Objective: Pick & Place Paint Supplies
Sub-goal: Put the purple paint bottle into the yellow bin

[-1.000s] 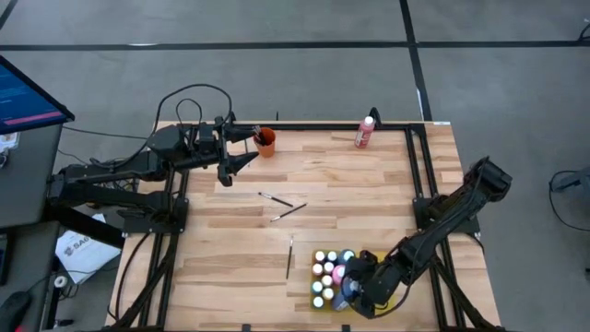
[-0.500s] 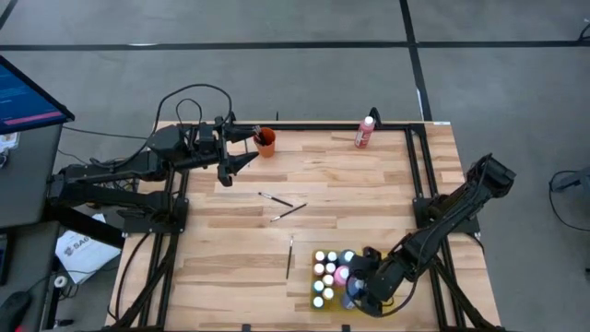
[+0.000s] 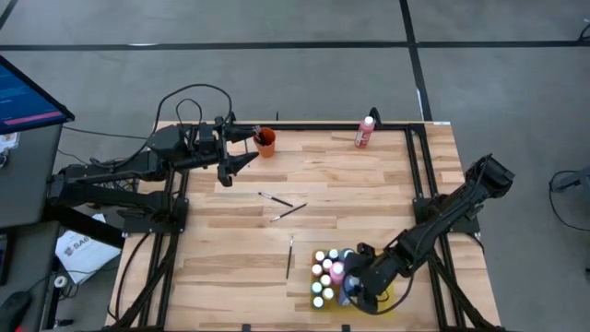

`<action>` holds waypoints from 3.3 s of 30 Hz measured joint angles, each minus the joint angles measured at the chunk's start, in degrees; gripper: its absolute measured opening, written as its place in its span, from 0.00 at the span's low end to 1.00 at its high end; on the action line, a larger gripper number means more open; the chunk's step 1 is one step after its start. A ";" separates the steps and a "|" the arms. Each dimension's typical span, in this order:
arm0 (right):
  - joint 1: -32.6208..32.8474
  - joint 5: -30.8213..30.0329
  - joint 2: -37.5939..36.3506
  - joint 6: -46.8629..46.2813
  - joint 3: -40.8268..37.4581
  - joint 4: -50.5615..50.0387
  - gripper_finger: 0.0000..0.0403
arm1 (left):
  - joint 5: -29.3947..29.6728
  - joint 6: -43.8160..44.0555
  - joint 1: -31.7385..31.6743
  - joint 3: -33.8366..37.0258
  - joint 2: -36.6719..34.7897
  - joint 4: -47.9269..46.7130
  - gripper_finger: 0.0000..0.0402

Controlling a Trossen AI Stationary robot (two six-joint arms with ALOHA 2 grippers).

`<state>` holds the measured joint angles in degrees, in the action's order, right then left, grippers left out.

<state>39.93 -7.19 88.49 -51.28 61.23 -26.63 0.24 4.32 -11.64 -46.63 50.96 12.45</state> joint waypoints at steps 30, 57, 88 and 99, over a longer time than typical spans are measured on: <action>2.48 -2.40 -0.04 -3.56 0.11 -4.26 0.64 | 0.25 0.61 0.00 0.00 0.00 0.02 0.71; 4.16 2.33 4.42 -80.31 4.20 -25.60 0.63 | 1.30 2.04 -0.01 -0.02 0.09 -0.04 0.71; 11.15 -12.39 6.67 -79.09 6.75 -26.65 0.52 | 1.28 3.68 -0.01 -0.02 0.48 0.01 0.71; 12.78 -12.09 14.86 -78.78 6.23 -21.76 0.56 | 1.32 4.11 0.00 -0.02 0.48 -0.03 0.71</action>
<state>52.71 -19.28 103.34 -130.06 67.46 -48.39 1.56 8.43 -11.64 -46.65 51.44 12.42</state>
